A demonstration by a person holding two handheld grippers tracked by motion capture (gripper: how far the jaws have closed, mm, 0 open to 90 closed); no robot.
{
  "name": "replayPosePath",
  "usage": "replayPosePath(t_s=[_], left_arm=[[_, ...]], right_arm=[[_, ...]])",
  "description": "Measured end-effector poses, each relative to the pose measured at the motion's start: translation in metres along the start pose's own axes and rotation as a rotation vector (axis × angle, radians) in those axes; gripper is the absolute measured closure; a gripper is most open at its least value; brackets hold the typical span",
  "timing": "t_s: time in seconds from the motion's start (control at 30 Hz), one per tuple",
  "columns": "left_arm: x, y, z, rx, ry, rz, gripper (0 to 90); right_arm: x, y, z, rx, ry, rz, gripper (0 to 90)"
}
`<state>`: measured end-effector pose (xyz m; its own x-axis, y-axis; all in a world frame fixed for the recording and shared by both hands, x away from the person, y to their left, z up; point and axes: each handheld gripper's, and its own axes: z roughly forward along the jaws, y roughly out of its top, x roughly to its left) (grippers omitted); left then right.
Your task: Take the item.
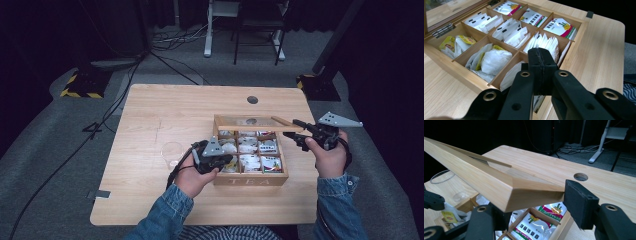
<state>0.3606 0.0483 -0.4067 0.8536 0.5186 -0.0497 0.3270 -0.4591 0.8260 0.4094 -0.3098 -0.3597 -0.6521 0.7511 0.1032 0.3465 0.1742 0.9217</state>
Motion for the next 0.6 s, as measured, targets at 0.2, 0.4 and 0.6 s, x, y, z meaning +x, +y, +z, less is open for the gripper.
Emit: replayPosePath(t_s=[0.2,0.4,0.6], left_arm=[[0.000,0.003,-0.007,-0.003,0.000,0.007,89.4],[-0.001,0.006,-0.014,-0.011,0.005,0.012,89.4],[0.004,0.005,-0.024,-0.019,0.019,-0.001,89.3]], right_arm=[[0.000,0.000,0.000,-0.001,0.001,0.000,42.1],[-0.001,0.000,0.000,-0.001,0.002,-0.001,41.9],[-0.001,0.000,0.001,0.002,0.004,-0.006,41.5]])
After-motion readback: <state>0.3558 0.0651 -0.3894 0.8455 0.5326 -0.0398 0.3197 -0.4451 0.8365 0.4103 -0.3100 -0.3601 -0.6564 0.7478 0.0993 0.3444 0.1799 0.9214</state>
